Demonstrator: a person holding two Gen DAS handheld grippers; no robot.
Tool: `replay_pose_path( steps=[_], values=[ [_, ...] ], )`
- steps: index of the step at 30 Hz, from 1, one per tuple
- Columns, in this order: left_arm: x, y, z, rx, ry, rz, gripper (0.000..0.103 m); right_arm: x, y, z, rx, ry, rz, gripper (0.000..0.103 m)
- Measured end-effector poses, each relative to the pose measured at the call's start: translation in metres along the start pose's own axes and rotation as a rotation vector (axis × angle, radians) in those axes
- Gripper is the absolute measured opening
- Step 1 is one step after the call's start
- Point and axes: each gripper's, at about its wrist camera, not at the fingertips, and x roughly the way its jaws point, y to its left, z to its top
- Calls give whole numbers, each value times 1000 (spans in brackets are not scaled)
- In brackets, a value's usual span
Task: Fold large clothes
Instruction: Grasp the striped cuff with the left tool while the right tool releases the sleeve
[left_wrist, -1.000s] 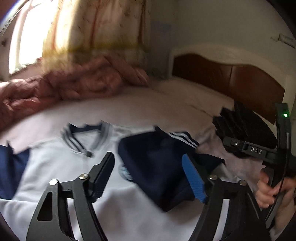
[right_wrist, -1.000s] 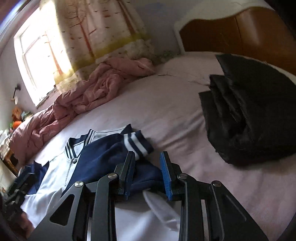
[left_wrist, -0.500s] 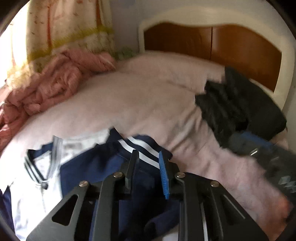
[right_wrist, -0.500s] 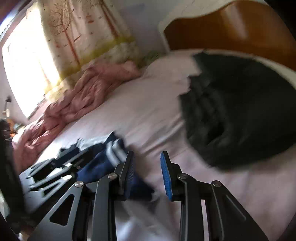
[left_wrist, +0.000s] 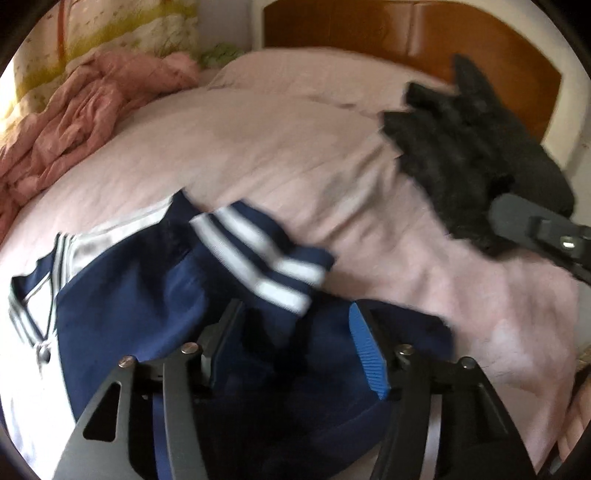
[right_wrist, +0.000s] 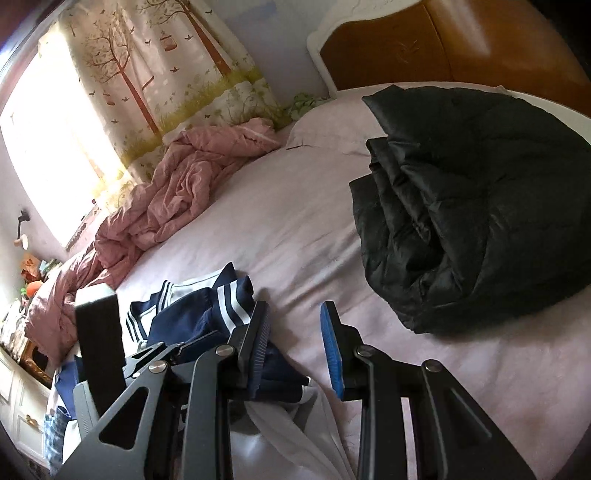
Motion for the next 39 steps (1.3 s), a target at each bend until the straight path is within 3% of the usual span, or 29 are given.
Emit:
replay_pose_path(
  steps=[1,4,8,10,12,14,20,23,27,34,37,39],
  values=[
    [3,2,-2,-4,42,44,58,1,1,-1,-5,3,-6,30],
    [-9,13,-8,-18,22,103,17,6,4,-3,-18,13,-20,30],
    [-45,58,-22,-133,-76,95,15,14,12,-8,-39,37,-22,30],
    [-66,83,-30,-186,-118,136,15,20,24,-14,-85,70,-7,30],
    [-88,114,-43,-266,-153,210,14,27,41,-24,-158,99,-10,30],
    [-104,150,-55,-354,-131,362,14,34,57,-35,-227,129,-3,30],
    [-137,230,-111,-563,-108,532,13,46,84,-59,-369,168,-37,30],
    [-159,247,-149,-644,-149,613,12,47,90,-64,-410,153,-74,30],
    [-183,248,-194,-652,-202,750,12,37,89,-57,-391,125,-44,30],
    [-174,264,-219,-633,-88,679,14,60,106,-18,-365,108,-74,33],
    [-171,264,-223,-651,-77,640,14,94,126,-8,-407,218,0,33],
    [-180,261,-228,-677,-89,618,14,119,141,-7,-452,255,-15,33]
  ],
)
